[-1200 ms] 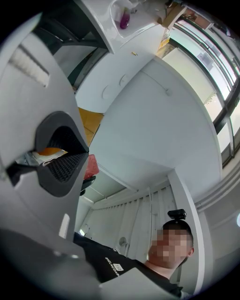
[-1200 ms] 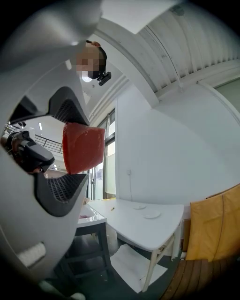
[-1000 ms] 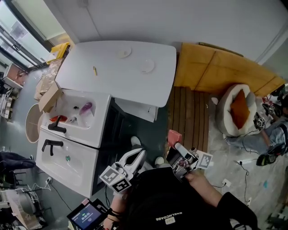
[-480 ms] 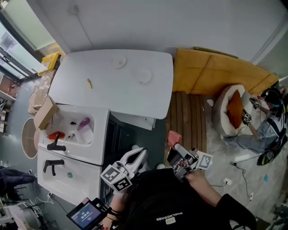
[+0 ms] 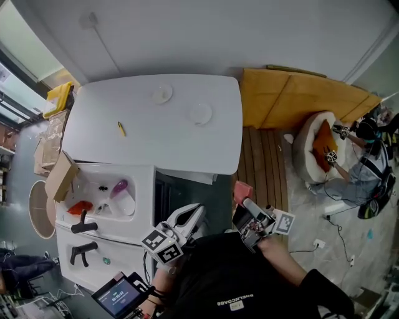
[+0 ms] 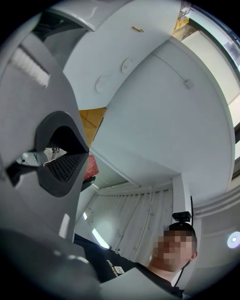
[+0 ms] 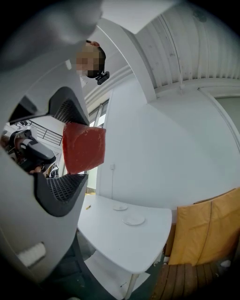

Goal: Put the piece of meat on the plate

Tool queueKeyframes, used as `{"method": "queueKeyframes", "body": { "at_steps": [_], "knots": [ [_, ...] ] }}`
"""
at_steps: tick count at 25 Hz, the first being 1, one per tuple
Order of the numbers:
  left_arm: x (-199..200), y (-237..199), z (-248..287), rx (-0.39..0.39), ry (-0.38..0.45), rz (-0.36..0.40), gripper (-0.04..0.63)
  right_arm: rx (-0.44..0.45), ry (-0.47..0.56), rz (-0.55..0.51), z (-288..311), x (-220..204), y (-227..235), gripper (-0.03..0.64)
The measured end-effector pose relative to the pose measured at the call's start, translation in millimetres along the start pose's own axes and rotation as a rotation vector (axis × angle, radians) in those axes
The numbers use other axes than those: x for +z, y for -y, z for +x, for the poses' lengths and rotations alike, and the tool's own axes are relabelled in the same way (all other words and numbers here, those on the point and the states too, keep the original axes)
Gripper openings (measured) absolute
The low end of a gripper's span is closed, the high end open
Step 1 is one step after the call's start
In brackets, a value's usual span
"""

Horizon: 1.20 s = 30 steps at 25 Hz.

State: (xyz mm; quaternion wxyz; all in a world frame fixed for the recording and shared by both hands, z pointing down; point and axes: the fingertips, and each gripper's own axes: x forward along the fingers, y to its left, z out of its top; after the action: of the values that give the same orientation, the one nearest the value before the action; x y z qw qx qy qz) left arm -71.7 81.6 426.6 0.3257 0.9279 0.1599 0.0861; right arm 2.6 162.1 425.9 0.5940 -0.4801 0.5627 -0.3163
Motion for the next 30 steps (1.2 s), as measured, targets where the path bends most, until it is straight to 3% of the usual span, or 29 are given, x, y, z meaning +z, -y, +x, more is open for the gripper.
{"method": "queueKeyframes", "body": {
  "at_steps": [17,24,30],
  "knots": [
    [47,-69,-20,-0.075,0.005,-0.023,0.02,0.0,0.112,-0.008,73,5,13,0.321],
    [55,-81,-20,-0.062,-0.006,-0.025,0.02,0.016,0.17,0.048,88,23,23,0.32],
    [68,-91,-11,0.003,-0.01,-0.031,0.02,-0.022,0.137,0.043,105,55,41,0.319]
  ]
}}
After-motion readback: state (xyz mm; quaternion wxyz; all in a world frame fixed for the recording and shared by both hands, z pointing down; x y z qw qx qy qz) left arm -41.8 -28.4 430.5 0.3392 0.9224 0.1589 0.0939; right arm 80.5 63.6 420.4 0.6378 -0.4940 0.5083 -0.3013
